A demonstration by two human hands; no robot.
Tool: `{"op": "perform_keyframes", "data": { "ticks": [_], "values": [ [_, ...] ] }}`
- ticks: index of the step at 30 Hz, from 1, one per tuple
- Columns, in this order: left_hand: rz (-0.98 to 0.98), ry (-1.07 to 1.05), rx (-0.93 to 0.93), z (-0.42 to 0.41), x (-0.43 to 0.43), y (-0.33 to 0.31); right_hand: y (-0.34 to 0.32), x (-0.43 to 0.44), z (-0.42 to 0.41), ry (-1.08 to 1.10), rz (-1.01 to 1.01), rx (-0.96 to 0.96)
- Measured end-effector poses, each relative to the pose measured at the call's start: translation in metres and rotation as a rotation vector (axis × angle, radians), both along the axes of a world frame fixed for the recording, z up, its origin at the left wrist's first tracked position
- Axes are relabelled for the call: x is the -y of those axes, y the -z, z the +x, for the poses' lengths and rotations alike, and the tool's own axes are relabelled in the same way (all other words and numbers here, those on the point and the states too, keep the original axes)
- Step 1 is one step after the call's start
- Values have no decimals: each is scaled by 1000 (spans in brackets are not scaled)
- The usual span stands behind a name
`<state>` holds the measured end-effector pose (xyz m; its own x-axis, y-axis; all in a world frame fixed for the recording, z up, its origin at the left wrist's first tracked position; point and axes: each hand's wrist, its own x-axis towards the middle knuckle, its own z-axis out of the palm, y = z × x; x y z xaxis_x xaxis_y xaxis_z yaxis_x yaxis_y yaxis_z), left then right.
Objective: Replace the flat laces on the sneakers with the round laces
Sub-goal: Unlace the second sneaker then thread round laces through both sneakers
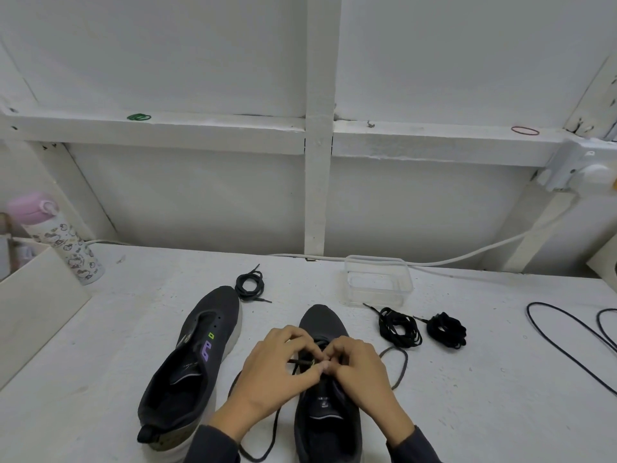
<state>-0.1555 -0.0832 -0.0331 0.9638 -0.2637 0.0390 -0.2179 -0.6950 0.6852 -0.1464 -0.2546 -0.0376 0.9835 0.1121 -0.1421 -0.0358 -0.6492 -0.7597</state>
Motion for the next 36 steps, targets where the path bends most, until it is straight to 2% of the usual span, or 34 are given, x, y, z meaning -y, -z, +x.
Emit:
{"op": "perform_keyframes", "data": {
  "ticks": [2,6,12,15,19,23,31,33,36],
  "values": [
    [57,-24,34,2,-2,0,-2,1,1,31,-10,51],
    [51,-42,41,1,-4,3,-5,12,6,79,97,130],
    [88,-26,52,4,5,2,-11,15,4,59,408,6],
    [-43,-24,48,8,9,7,-13,17,5,57,520,-15],
    [-265,-146,30,4,12,21,-19,26,4,60,634,-57],
    [-303,-172,56,1,15,25,-20,26,4,24,624,-94],
    [-250,-84,64,7,15,18,-29,13,8,-84,408,45],
    [-300,-105,71,6,15,13,-30,11,9,-70,363,62],
    [-483,-100,49,4,16,10,-31,12,9,-56,310,61]
  ]
}}
